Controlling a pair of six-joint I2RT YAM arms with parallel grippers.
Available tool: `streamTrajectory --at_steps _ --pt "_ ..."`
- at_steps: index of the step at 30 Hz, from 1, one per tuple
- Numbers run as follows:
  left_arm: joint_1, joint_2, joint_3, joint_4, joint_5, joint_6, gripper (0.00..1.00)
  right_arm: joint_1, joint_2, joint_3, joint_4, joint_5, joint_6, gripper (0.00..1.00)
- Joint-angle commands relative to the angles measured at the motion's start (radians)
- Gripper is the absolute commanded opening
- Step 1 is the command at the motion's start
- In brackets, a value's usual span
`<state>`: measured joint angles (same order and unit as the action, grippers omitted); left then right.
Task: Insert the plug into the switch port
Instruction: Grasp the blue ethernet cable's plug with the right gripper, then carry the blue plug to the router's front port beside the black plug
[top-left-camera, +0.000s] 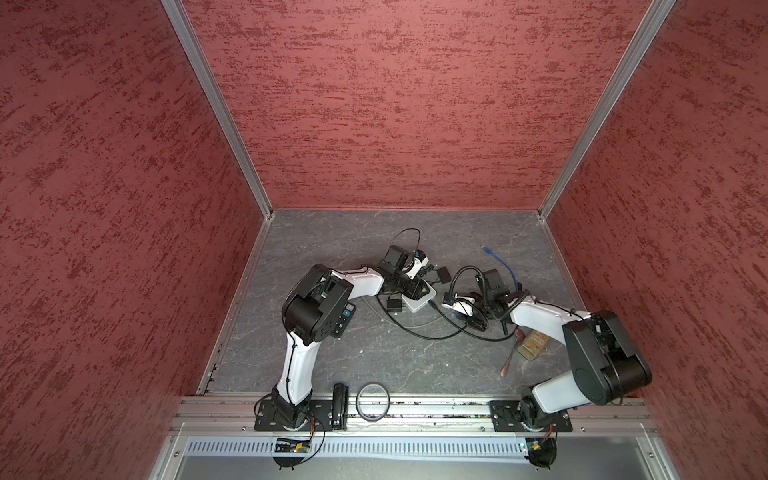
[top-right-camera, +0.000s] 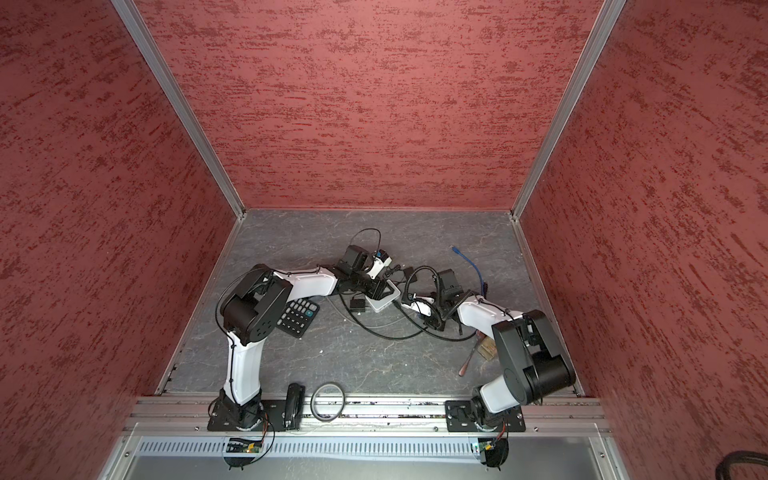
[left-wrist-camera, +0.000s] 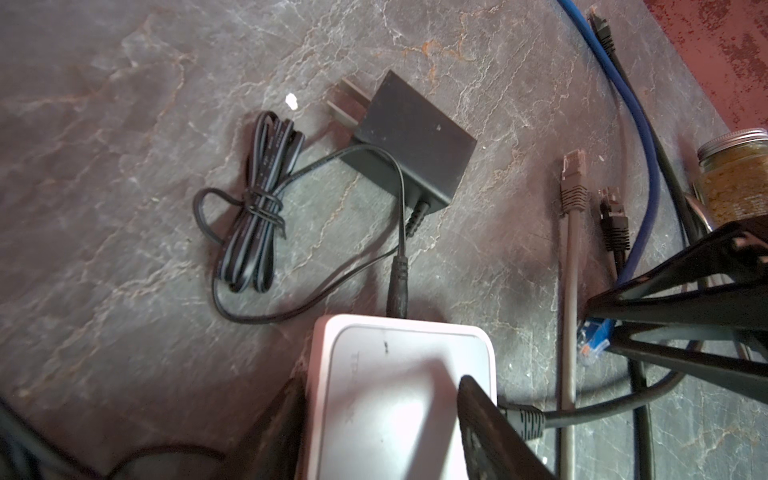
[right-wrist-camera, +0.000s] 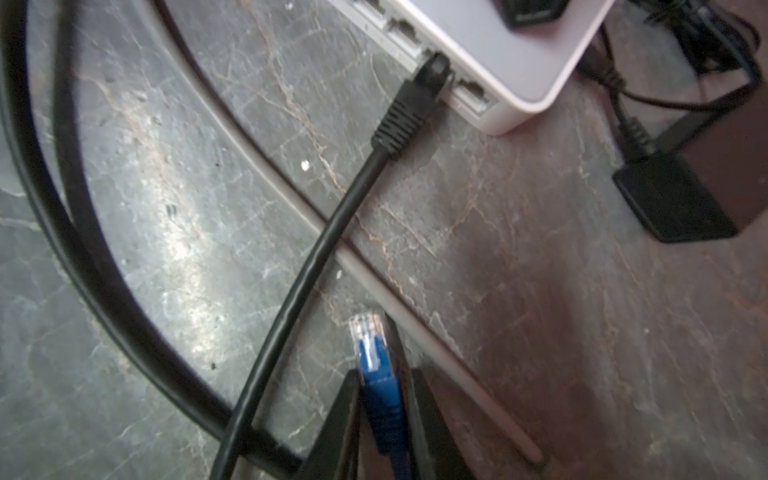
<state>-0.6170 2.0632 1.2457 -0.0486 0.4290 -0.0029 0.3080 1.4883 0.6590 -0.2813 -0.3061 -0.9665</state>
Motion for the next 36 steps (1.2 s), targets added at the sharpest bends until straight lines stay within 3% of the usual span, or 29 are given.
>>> streamTrajectory --at_steps 1,6,16,27,36 --pt "0.002 -0.003 -0.027 -0.068 -0.001 0.004 0.6 -0.007 -0.085 -0.021 0.056 0.013 0.041 0.2" --pt "0.002 0.0 -0.026 -0.066 -0.004 -0.002 0.6 -0.007 -0.183 -0.022 0.116 -0.013 0.148 0.19" --pt "0.005 -0.005 -0.025 -0.076 -0.024 -0.008 0.6 0.032 -0.289 -0.026 0.264 -0.007 0.511 0.06" --pt "0.014 -0.014 -0.037 -0.08 -0.029 -0.005 0.6 0.222 -0.235 -0.007 0.283 0.127 0.702 0.06" --pt "0.02 -0.018 -0.045 -0.079 -0.009 0.002 0.6 0.315 -0.192 -0.124 0.469 0.2 0.971 0.06"
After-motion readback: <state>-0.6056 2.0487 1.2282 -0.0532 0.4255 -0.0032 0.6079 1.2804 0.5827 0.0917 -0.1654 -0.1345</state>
